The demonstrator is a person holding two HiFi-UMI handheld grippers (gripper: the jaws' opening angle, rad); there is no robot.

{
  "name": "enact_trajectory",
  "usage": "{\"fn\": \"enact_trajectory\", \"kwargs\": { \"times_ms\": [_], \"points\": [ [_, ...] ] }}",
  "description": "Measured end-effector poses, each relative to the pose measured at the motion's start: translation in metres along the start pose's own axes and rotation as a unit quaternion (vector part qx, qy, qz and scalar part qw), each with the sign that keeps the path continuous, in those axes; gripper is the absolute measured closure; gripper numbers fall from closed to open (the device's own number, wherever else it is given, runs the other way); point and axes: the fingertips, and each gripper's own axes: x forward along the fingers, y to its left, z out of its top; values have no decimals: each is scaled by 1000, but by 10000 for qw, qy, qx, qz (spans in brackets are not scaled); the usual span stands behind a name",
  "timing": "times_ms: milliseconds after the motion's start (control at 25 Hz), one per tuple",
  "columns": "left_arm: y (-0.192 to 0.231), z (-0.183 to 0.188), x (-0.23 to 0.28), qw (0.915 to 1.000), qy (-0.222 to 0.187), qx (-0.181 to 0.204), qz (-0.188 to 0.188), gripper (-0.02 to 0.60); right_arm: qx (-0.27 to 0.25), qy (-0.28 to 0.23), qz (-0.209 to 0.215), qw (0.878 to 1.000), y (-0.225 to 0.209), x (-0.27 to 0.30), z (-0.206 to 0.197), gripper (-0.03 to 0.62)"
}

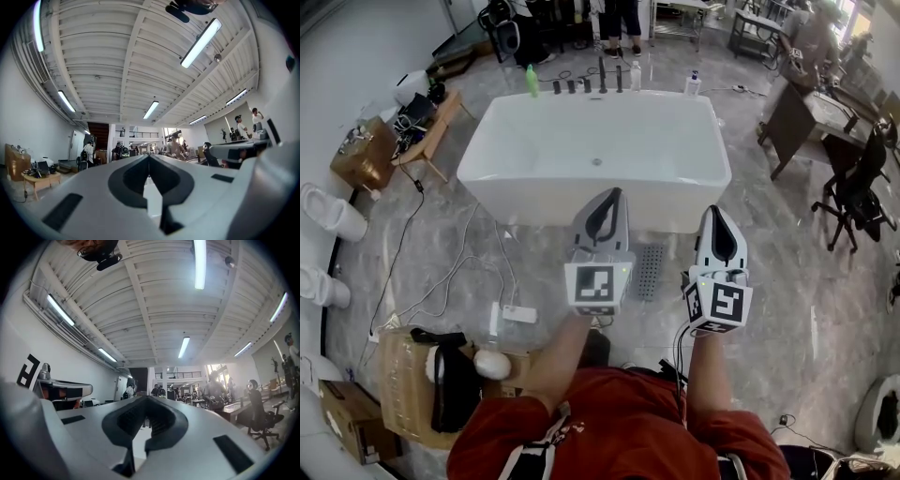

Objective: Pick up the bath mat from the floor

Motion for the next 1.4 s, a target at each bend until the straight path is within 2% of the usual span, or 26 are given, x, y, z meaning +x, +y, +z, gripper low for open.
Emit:
{"fn": "enact_trajectory", "kwargs": {
  "times_ms": [640,1040,1400],
  "points": [
    [111,-27,80,9995,72,-294,-109,566,-463,141,-172,9987,54,116,-15,583],
    [147,-44,116,9988,170,-335,-323,566,-479,235,-405,9978,67,162,-29,582],
    [152,-56,124,9974,251,-386,-551,566,-537,318,-640,9960,68,169,-37,582]
  ]
}}
